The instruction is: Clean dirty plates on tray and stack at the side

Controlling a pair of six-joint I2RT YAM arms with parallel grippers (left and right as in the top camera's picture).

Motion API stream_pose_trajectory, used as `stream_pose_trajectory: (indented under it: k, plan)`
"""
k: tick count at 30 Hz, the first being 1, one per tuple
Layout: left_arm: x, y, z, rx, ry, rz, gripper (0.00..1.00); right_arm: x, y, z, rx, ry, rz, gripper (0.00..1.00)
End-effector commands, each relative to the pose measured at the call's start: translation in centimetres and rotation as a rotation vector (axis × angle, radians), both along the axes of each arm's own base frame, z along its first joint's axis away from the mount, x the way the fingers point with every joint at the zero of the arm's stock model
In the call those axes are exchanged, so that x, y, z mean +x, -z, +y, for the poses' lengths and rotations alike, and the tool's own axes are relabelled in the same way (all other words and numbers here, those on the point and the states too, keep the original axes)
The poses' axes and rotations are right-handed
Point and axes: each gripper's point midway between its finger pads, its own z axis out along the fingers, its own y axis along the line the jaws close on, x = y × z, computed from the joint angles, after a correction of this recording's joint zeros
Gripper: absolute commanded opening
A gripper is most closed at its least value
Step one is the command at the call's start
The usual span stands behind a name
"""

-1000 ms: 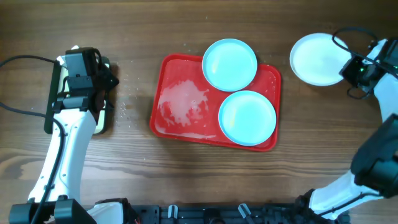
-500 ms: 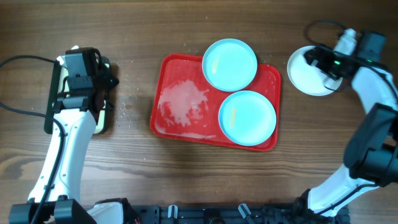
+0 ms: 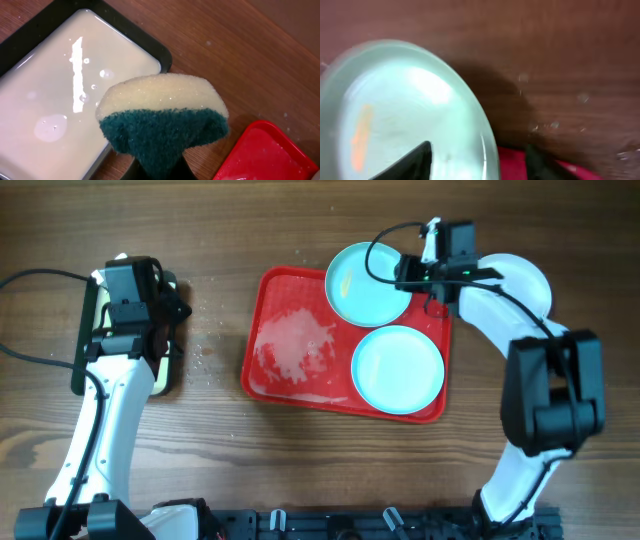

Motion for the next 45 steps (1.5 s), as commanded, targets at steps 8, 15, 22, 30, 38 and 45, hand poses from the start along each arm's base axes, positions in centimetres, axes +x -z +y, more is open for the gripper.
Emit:
stream_pose_trajectory:
  k: [8, 15, 22, 30, 38, 45]
  plan:
    - [0.2, -0.5, 0.1, -0.005, -0.001, -0.016, 0.04, -0.7, 2.0, 1.0, 0.016, -0.026, 0.051, 0.28]
    - [0.4, -0.5, -0.8, -0.041, 0.031, -0.021, 0.04, -1.2, 1.0, 3.6, 0.128, -0.116, 0.051, 0.04]
    - [1.7, -0.2, -6.6, -0.237, 0.284, -0.05, 0.04, -4.1, 0.7, 10.4, 0.085, -0.469, 0.0, 0.04]
    - [1.9, 3.1, -13.6, -0.26, 0.483, 0.034, 0.04, -7.7, 1.7, 12.5, 0.092, -0.576, 0.101, 0.04]
    - [1.6, 8.1, -21.0, -0.329, 0.563, 0.128, 0.04, -9.1, 2.1, 13.8, 0.114, -0.538, 0.167, 0.04]
    - [-0.5, 11.9, -25.5, -0.32, 0.64, 0.224, 0.04, -8.7, 2.4, 13.3, 0.137, -0.369, 0.223, 0.04]
